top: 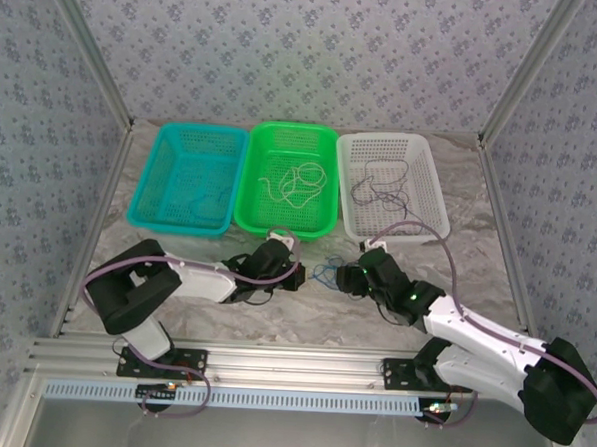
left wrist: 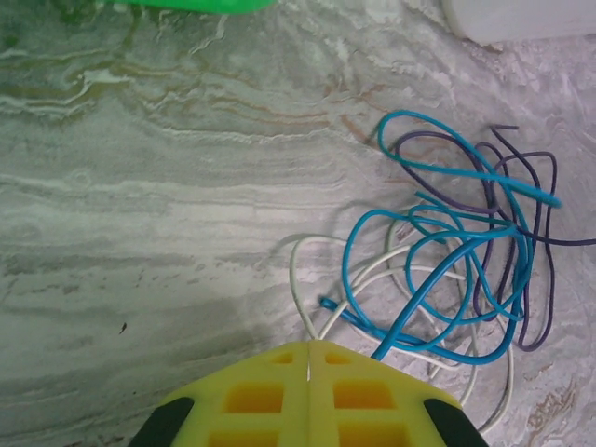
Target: Untangle the cables
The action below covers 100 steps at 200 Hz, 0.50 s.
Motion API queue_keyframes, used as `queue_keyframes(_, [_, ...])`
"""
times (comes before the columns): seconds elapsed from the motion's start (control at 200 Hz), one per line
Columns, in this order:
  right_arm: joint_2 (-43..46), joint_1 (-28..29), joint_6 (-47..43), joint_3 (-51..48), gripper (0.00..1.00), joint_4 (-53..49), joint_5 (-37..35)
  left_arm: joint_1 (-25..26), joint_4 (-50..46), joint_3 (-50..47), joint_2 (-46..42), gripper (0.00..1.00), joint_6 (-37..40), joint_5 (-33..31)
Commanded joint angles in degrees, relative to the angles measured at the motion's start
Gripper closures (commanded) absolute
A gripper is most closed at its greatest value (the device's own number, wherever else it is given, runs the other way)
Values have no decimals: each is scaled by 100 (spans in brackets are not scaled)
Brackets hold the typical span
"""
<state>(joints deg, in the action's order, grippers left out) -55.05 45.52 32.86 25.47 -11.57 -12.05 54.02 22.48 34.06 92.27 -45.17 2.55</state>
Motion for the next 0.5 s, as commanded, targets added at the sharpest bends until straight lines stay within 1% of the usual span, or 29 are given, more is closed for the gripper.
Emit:
queue_keyframes(0.0, [8, 175, -213, -86, 17, 120, -237, 99, -276, 281, -415, 100, 373, -128])
queue_keyframes(0.125, [-52, 446, -415, -71, 14, 246, -631, 152, -771, 493, -722, 100, 688, -146])
queue_keyframes(0.38, [-619, 480, -501, 199, 15, 379, -829, 169, -1926, 837, -1264, 100, 1214, -33])
queue_keyframes(0.495, [-770, 490, -574, 322, 13, 437, -776, 168, -2772, 1150, -1361, 100, 1579, -15])
